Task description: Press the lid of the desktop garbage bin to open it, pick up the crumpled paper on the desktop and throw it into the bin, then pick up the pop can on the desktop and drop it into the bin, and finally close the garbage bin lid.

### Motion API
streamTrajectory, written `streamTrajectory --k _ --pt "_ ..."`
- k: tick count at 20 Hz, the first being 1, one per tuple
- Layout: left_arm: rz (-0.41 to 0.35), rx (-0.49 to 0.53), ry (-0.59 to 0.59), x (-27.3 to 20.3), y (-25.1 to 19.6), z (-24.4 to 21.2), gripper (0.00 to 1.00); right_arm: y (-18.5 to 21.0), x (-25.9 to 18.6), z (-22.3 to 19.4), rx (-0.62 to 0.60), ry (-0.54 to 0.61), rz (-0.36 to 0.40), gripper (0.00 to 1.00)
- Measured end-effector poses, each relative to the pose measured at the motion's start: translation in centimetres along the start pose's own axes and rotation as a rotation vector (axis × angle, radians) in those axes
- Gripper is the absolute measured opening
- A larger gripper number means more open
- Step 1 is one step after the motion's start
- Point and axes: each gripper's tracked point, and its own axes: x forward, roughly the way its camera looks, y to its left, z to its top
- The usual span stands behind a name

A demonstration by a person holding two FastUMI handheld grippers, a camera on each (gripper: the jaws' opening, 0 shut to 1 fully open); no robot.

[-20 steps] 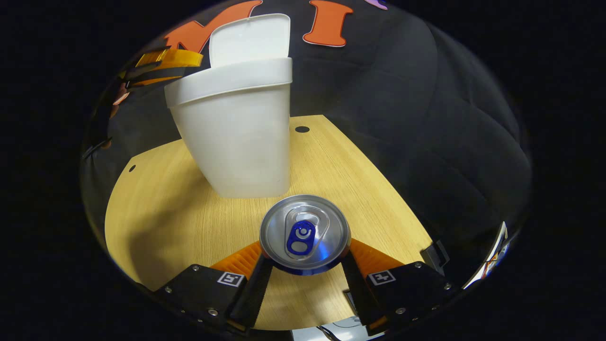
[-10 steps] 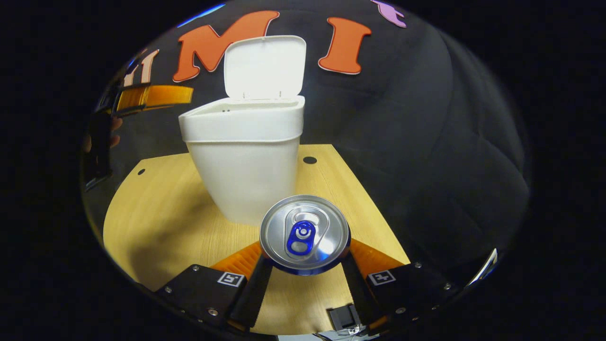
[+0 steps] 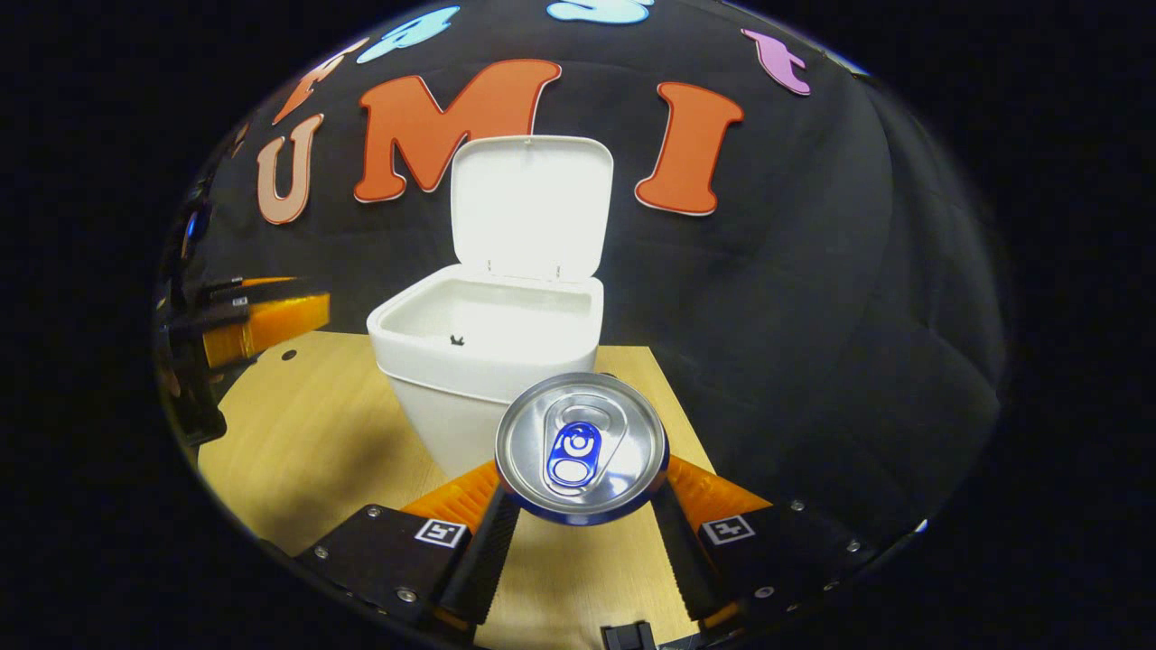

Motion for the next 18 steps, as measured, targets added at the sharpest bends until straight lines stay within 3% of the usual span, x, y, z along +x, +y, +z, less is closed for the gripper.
streamTrajectory --k 3,4,5,10,15,18 --pt "0.060 -0.033 -0.001 -1.3 2.1 -0.5 0.97 0.8 0.7 2.6 -0.023 -0.052 0.035 0.80" --pt "0.082 -0.043 -0.002 -1.7 2.9 -0.7 0.97 1.0 1.1 3.2 -0.036 -0.056 0.039 0.75" --pt "0.104 -0.052 -0.001 -2.2 3.7 -0.9 0.98 1.1 1.4 3.6 -0.046 -0.063 0.045 0.80" --pt "0.189 -0.082 0.006 -4.5 6.6 -1.9 0.98 1.2 1.8 6.3 -0.045 -0.107 0.070 0.80" --pt "0.223 -0.101 0.016 -5.6 7.7 -2.6 0.97 1.3 1.5 6.0 -0.042 -0.106 0.094 0.79" --pt "0.226 -0.102 0.023 -5.8 7.7 -3.0 0.97 1.4 1.4 6.4 -0.035 -0.117 0.099 0.72"
